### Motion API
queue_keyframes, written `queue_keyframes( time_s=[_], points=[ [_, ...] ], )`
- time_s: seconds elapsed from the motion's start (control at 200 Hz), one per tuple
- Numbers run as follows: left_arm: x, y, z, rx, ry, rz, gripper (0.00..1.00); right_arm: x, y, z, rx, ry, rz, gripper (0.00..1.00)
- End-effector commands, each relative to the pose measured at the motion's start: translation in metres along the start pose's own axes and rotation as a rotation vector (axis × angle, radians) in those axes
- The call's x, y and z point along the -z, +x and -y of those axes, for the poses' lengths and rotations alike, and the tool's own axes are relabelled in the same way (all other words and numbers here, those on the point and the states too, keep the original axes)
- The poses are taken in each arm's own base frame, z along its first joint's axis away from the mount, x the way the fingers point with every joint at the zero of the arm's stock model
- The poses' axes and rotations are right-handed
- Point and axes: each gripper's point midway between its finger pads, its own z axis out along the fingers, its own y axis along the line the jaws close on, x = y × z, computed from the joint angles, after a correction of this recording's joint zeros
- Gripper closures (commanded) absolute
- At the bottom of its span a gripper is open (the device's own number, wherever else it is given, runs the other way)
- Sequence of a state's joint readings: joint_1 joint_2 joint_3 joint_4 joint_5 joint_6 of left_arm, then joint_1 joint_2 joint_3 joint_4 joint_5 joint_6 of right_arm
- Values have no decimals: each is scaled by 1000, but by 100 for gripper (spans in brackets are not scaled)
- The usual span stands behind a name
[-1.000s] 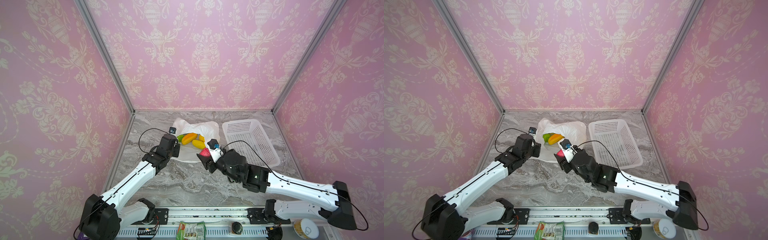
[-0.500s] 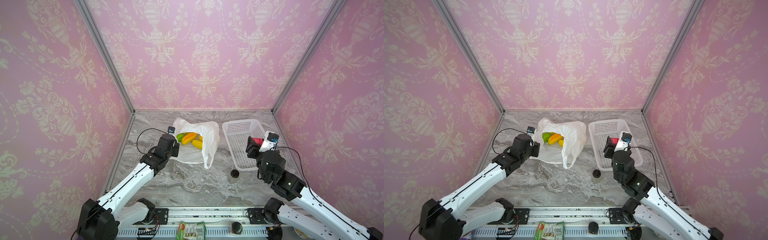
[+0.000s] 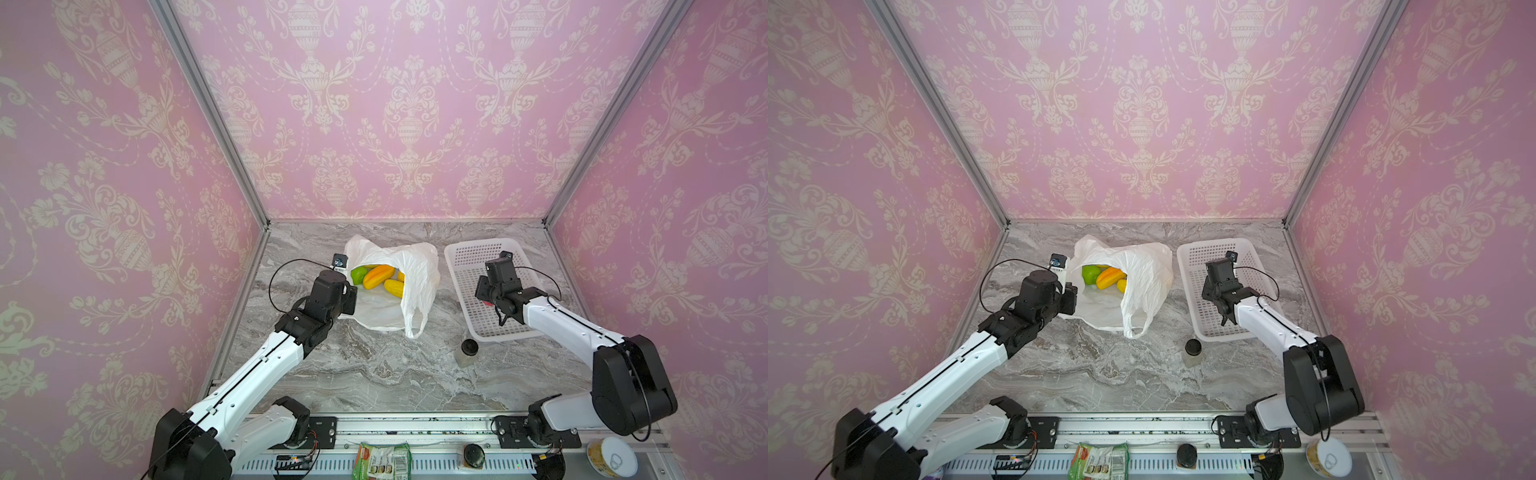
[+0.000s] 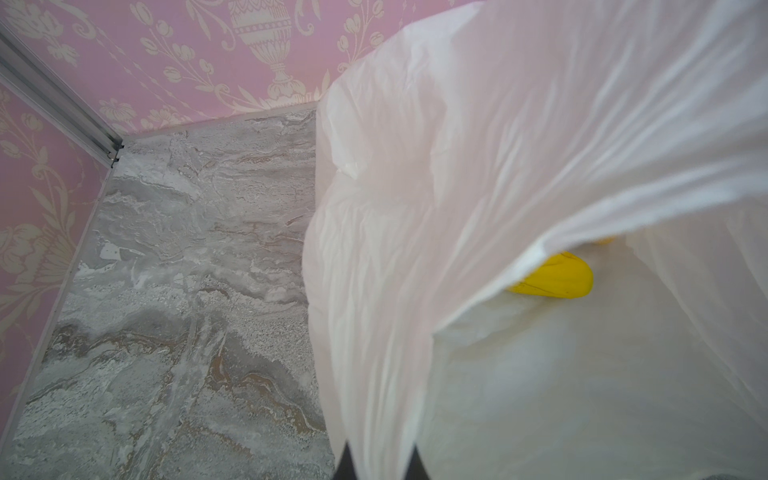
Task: Untie the knot of the plastic bag and take out the fruit
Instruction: 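Carry the red apple with the right gripper over the white basket, then open the right gripper to drop the red apple into the basket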
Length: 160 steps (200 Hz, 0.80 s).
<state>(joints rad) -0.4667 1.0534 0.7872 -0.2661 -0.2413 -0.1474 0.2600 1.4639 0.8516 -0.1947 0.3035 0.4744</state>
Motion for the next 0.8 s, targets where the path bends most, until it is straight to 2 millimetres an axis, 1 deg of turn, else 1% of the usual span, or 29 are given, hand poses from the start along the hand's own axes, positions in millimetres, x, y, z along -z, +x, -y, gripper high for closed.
queue_keyframes(
  time_s=[0.0, 0.1, 0.15, 0.205, 0.24, 0.275, 0.345, 0.47, 0.62, 0.731, 0.796],
  points=[
    [3, 0, 1, 15, 15, 12, 100, -11, -4, -10, 7, -58, -29, 70],
    [2, 0, 1, 15, 14, 13, 100, -20, -3, 3, 29, 21, -25, 69],
    [2, 0, 1, 14, 13, 11, 100, -23, -3, -2, 29, -10, -24, 68],
    [2, 0, 1, 13, 15, 10, 100, -25, -3, -9, 36, -44, -19, 63],
    [1, 0, 1, 13, 13, 9, 100, -26, -3, -9, 35, -42, -20, 56],
    [1, 0, 1, 14, 11, 9, 100, -27, -3, -9, 34, -36, -22, 46],
    [2, 1, 1, 16, 14, 11, 100, -28, -3, -10, 35, -41, -25, 32],
    [1, 2, 1, 15, 14, 8, 100, -27, -3, -9, 30, -44, -15, 19],
    [0, 4, 1, 19, 14, 6, 100, -20, -5, -7, 21, -57, 30, 14],
    [3, 1, -1, 18, 8, 15, 100, -8, -7, -2, 1, -67, 85, 10],
    [5, -1, -2, 22, 4, 24, 100, 2, -9, 3, -16, -67, 123, 10]
  ],
)
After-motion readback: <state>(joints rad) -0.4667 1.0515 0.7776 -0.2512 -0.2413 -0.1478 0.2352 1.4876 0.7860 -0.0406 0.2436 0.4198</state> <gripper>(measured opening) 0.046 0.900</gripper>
